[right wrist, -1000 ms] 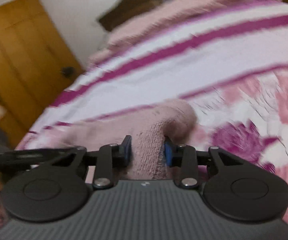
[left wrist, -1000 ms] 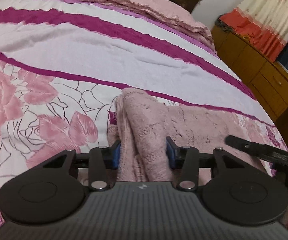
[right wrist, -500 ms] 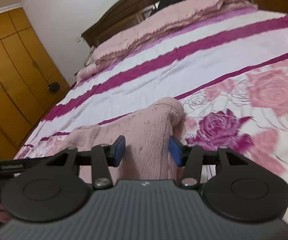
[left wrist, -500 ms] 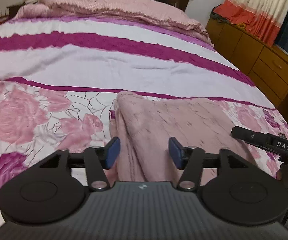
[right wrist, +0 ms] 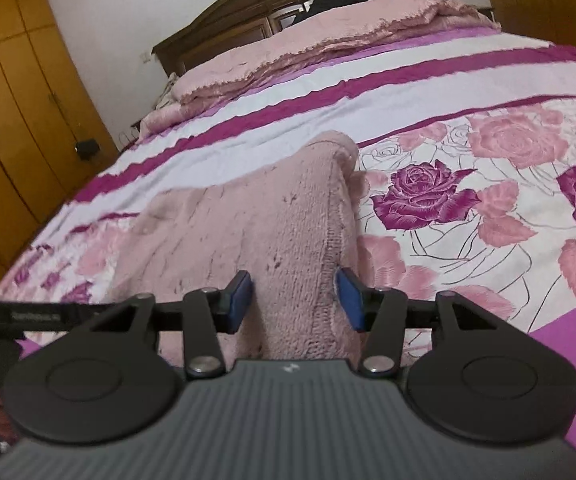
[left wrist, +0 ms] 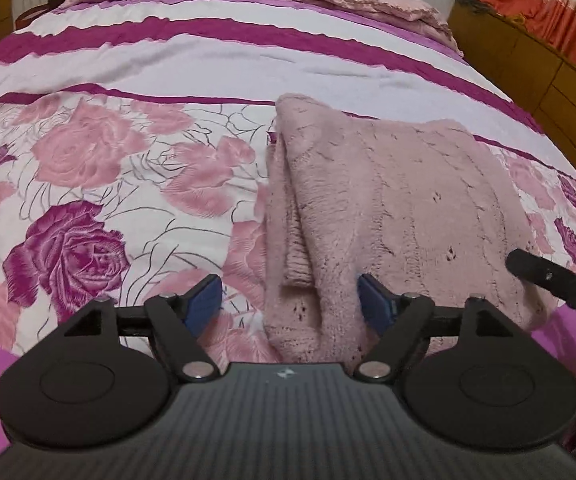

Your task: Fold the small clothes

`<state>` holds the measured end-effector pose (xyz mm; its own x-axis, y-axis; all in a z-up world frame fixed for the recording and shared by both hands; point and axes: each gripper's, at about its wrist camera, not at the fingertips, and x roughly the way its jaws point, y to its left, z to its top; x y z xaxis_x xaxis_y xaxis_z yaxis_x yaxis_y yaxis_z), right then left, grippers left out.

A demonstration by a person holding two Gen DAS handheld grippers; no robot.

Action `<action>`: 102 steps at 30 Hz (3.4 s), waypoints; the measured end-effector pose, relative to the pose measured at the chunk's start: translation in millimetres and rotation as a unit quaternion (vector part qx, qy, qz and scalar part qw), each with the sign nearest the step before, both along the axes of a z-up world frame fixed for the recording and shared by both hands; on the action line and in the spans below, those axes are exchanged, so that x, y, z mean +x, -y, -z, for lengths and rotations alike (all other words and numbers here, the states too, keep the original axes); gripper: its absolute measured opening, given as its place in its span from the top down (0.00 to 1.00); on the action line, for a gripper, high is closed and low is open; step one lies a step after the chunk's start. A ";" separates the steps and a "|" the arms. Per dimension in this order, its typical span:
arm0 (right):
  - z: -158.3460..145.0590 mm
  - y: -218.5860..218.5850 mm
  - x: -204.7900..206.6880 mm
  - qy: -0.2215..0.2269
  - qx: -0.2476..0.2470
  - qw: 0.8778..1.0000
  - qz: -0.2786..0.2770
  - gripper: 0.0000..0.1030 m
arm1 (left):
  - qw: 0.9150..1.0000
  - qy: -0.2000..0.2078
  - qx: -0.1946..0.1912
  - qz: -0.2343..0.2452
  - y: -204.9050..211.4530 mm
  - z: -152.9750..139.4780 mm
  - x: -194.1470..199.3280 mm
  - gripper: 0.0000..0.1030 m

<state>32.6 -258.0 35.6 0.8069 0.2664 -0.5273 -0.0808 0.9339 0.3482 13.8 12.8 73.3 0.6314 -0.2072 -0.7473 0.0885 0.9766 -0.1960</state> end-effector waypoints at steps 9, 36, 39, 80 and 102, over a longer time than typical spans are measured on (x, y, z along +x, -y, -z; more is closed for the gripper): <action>-18.0 7.2 -38.3 -0.001 -0.032 0.999 0.002 0.31 | 1.000 -0.016 -0.001 0.016 23.9 -16.1 -44.3 0.15; 31.1 -15.7 -66.5 -0.061 -0.152 0.986 -0.018 0.15 | 0.996 -0.017 0.085 -0.010 66.3 34.8 -77.1 0.00; 31.5 -15.9 -66.2 -0.061 -0.150 0.987 -0.019 0.14 | 0.996 -0.017 0.086 -0.010 67.0 34.6 -77.0 0.00; 33.3 -15.0 -67.8 -0.053 -0.144 0.988 -0.019 0.13 | 0.995 -0.006 0.097 -0.010 68.6 40.2 -77.4 0.00; 33.6 -15.3 -67.7 -0.053 -0.144 0.988 -0.019 0.12 | 0.995 -0.006 0.099 -0.010 69.1 40.7 -77.7 0.00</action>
